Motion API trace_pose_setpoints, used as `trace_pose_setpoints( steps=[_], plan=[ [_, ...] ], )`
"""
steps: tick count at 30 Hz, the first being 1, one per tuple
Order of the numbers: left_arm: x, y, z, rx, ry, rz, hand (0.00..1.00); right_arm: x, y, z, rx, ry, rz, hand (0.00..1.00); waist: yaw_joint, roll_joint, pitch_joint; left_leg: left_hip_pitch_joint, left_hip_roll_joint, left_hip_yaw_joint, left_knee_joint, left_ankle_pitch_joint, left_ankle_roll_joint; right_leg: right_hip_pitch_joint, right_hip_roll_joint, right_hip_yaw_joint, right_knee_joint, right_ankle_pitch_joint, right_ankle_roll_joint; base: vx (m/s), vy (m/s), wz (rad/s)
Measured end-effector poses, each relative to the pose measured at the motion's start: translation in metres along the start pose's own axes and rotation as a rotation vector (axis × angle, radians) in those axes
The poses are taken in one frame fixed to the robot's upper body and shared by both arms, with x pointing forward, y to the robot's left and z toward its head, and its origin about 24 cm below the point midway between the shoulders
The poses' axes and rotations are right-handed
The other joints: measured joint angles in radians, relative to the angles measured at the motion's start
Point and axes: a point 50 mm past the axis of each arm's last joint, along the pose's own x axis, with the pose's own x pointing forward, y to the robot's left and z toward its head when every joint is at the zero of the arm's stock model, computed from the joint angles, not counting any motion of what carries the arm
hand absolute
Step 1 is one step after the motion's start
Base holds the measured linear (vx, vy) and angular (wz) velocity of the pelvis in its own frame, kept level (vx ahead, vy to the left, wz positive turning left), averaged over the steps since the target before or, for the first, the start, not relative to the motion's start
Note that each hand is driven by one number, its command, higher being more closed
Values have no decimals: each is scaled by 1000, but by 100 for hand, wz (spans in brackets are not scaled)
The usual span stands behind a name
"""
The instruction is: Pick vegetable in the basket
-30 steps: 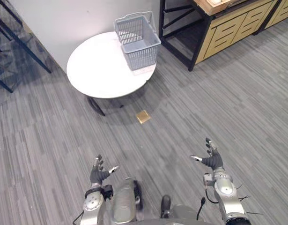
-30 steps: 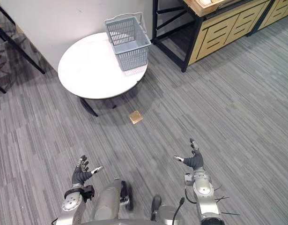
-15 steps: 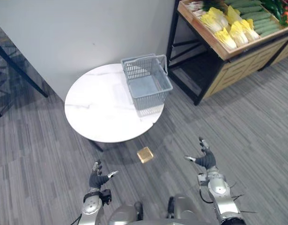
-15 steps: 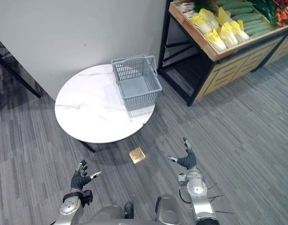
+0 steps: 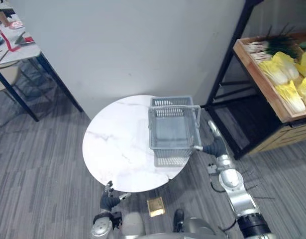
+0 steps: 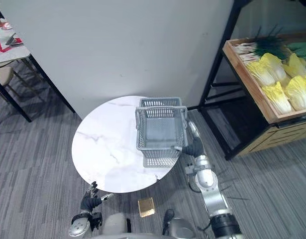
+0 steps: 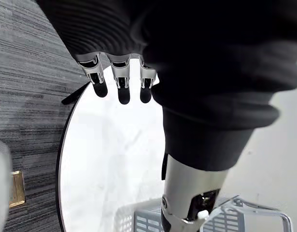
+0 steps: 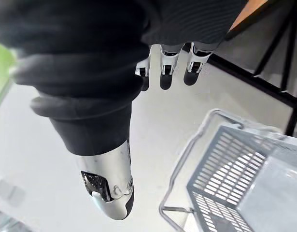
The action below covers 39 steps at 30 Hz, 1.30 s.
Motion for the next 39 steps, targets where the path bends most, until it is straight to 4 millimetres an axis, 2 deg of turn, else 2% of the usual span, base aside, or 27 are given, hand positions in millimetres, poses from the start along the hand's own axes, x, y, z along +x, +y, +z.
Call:
trace_pose_setpoints(
  steps=[1,2,4,5,9,10,12,14,15,17,20,22,24,25,29,31,37,39],
  plan=[
    [0,-1,0,-4,1,-2,0,2,-3,0,-33,-10,-1,0,-1,14,-1,11,-4,-1,-88,99,-7,5,8,2,0,-7,14,206,154,1],
    [0,-1,0,-5,0,-1,0,6,-3,0,-65,-15,4,0,-2,18,2,31,-11,-2,-132,117,8,11,8,8,1,-15,31,180,184,3],
    [0,-1,0,-1,0,-4,0,15,0,0,-103,-22,25,0,1,0,0,62,-48,9,-213,143,26,2,-29,22,0,-21,55,120,151,3],
    [0,-1,0,0,0,-5,0,19,1,2,-114,-31,30,0,0,1,1,66,-57,12,-229,150,30,-1,-37,24,-1,-20,59,47,113,2],
    [1,2,2,12,-12,-2,0,56,8,14,-205,-81,84,0,8,22,12,53,-102,16,-336,207,56,-63,-64,29,-3,-11,89,1,87,3],
    [2,3,3,10,-16,-1,0,65,7,16,-238,-87,88,0,19,26,14,43,-107,15,-356,218,59,-81,-66,29,-5,-6,91,-23,77,1],
    [6,1,10,7,-41,-4,0,82,-7,21,-308,-103,74,0,32,36,35,27,-112,11,-394,245,66,-109,-66,26,-9,6,88,-28,57,7],
    [10,1,19,-2,-77,-5,0,108,-33,36,-385,-129,-5,0,36,42,57,0,-115,2,-438,281,70,-154,-66,20,-9,16,88,-29,30,10],
    [11,0,21,-6,-85,-7,0,112,-39,40,-402,-137,-26,0,36,44,64,-2,-116,2,-449,289,69,-161,-66,19,-10,18,88,-4,16,6],
    [14,-3,30,-20,-119,-19,0,124,-65,49,-466,-146,-97,0,36,54,90,-17,-120,-10,-463,302,72,-175,-67,6,-10,19,87,-3,12,14],
    [17,-8,41,-24,-162,-34,0,135,-89,51,-525,-107,-149,0,29,72,101,-49,-130,-39,-467,316,73,-193,-69,-17,-10,19,87,15,25,28],
    [20,-13,52,-38,-208,-53,0,143,-117,49,-627,-50,-194,0,28,96,126,-62,-131,-61,-484,334,73,-202,-69,-37,-10,18,87,9,2,25],
    [22,-15,60,-47,-233,-58,0,146,-135,48,-669,-3,-233,0,32,111,141,-78,-131,-78,-484,342,70,-212,-69,-52,-10,18,87,-3,-7,24],
    [23,-16,62,-59,-237,-60,0,147,-141,46,-686,21,-241,100,31,118,145,-83,-131,-87,-484,344,70,-212,-69,-60,-10,18,87,2,-12,28],
    [23,-21,69,-79,-263,-83,0,142,-163,29,-745,144,-252,100,52,133,155,-109,-131,-116,-484,354,63,-229,-66,-72,-6,16,84,10,-13,15],
    [24,-23,71,-86,-266,-93,0,142,-169,30,-756,151,-250,100,51,136,159,-114,-132,-128,-484,358,63,-229,-66,-82,-3,14,81,-4,-10,18],
    [25,-24,74,-86,-274,-95,0,140,-168,27,-751,163,-251,100,52,134,163,-117,-129,-145,-485,363,62,-248,-67,-83,39,-9,73,-9,-13,5],
    [25,-24,75,-86,-276,-91,0,139,-164,30,-689,130,-276,100,52,132,165,-117,-126,-136,-486,363,62,-256,-66,-73,46,-9,73,-1,-21,-12]
  ],
)
